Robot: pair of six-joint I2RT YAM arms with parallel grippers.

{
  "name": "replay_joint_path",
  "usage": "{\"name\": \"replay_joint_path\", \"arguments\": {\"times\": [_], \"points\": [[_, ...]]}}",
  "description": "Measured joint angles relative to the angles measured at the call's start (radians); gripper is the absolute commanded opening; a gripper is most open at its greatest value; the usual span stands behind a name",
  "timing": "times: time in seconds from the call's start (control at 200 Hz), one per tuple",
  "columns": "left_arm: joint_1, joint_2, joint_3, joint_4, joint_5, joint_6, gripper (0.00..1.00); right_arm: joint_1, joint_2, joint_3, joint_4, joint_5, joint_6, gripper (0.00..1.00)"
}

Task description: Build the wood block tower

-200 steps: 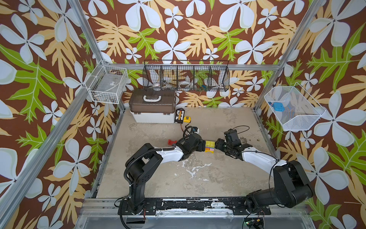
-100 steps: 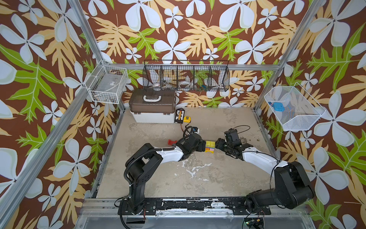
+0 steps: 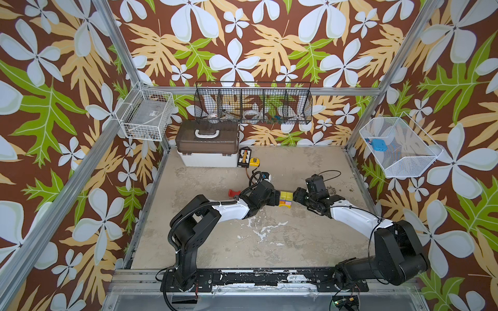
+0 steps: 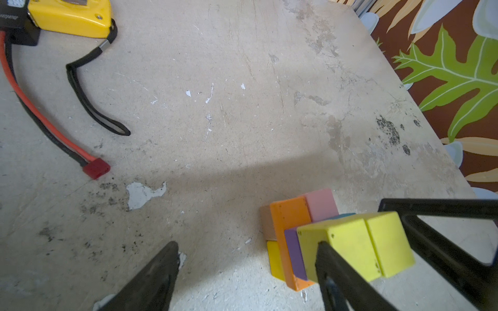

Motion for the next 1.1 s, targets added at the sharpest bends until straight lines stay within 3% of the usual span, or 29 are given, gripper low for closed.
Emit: {"name": "replay_joint_path", "arguments": {"times": [0.676, 1.101], "points": [[0.019, -0.026, -0.034, -0.008, -0.067, 0.026, 0.81, -0.103, -0.068, -0.066, 0.005, -0.025, 0.021, 0.69], [0.033, 0.083, -0.003, 0.012, 0.01, 0.015, 0.81, -0.103, 0.03, -0.078, 0.048, -0.11, 0.031, 0.68]]}}
